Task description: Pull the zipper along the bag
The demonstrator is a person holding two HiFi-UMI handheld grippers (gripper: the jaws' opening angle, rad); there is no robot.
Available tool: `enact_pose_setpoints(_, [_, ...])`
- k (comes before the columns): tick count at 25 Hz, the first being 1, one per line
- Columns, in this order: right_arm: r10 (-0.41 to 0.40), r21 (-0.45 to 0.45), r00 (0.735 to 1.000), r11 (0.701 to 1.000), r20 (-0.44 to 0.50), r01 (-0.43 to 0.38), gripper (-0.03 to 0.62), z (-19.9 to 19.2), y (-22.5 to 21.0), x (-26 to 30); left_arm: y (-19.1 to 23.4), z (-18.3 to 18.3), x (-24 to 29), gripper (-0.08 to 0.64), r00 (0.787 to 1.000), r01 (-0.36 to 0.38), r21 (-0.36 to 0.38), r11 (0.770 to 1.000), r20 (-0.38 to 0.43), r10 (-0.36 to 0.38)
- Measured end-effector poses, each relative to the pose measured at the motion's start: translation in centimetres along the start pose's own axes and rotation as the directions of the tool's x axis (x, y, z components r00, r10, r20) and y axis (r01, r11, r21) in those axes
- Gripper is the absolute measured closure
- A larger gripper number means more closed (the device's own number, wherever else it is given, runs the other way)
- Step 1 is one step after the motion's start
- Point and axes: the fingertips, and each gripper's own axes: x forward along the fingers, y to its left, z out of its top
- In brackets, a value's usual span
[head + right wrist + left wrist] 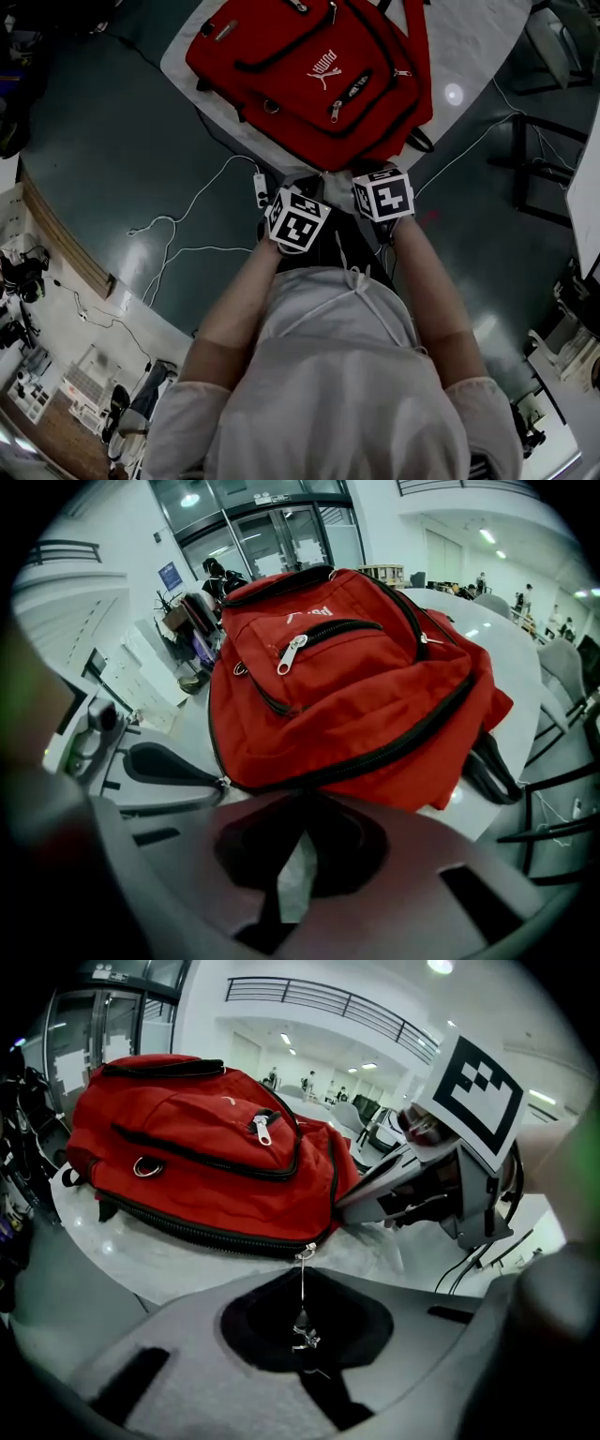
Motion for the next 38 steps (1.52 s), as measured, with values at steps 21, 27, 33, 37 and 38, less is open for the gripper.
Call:
enact_pose_setpoints(21, [-0.193,-0.035,0.98,0.981,-0.047,0.191,0.565,0.5,0.0,0.3,8.2,-0.1,-3.1,0.537,1.0,-0.022,0.12,0.993,0.006,0.022])
enact_pose_setpoints(27, [-0.22,-0.001,0.973,0.975,-0.063,0.22,0.565,0.5,-0.2,0.3,12.0,0.5,-4.0,0.537,0.999,-0.041,0.095,0.995,0.017,0.04])
enact_pose_setpoints(33, [-0.229,0.07,0.965,0.968,-0.13,0.239,0.565,-0.1,-0.6,0.2,15.1,1.3,-5.0,0.537,0.997,-0.067,0.048,0.997,0.03,0.065])
enact_pose_setpoints(37, [-0.232,0.076,0.96,0.966,-0.158,0.246,0.565,-0.2,-0.6,0.3,17.4,1.7,-5.4,0.537,0.995,-0.089,0.027,0.996,0.036,0.088])
enact_pose_setpoints(38, [-0.228,0.078,0.961,0.967,-0.155,0.242,0.565,-0.1,-0.5,0.5,18.1,1.9,-5.5,0.537,0.995,-0.099,0.027,0.995,0.038,0.097])
